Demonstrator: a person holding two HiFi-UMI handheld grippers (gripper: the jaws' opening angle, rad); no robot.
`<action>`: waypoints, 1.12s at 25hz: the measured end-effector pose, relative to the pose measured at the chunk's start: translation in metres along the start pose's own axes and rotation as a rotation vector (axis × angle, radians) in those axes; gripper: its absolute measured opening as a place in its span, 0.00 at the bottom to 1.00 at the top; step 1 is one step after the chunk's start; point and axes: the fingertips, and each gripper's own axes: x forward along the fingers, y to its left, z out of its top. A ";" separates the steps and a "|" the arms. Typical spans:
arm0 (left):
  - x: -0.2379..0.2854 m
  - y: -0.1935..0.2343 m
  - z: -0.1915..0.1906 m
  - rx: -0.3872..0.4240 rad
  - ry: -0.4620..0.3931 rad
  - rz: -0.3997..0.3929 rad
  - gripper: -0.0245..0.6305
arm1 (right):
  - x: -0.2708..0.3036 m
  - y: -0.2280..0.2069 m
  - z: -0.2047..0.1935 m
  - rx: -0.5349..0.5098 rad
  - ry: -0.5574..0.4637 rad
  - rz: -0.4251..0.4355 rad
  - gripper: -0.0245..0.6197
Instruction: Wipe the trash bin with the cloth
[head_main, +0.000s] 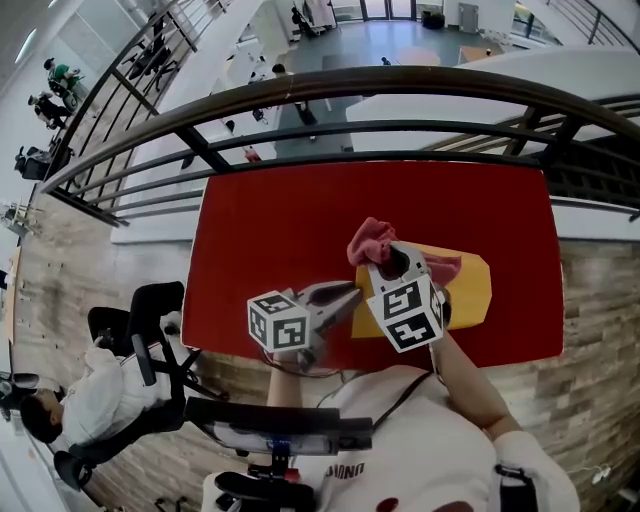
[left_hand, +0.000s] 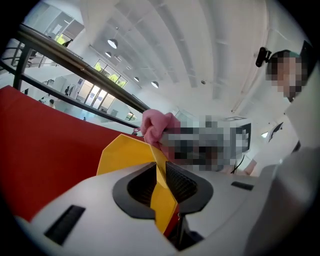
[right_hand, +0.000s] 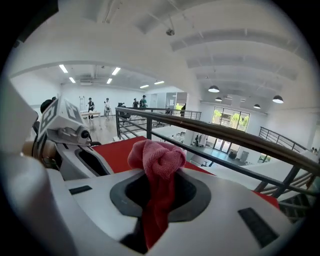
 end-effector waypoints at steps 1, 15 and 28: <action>0.000 -0.001 -0.003 -0.004 0.000 -0.002 0.13 | 0.003 0.002 -0.004 -0.011 0.021 -0.001 0.13; -0.007 -0.012 -0.022 -0.027 0.032 -0.047 0.12 | -0.068 -0.098 -0.112 0.162 0.178 -0.300 0.13; 0.009 0.018 0.023 -0.147 0.008 -0.123 0.21 | -0.102 -0.136 -0.156 0.212 0.188 -0.468 0.13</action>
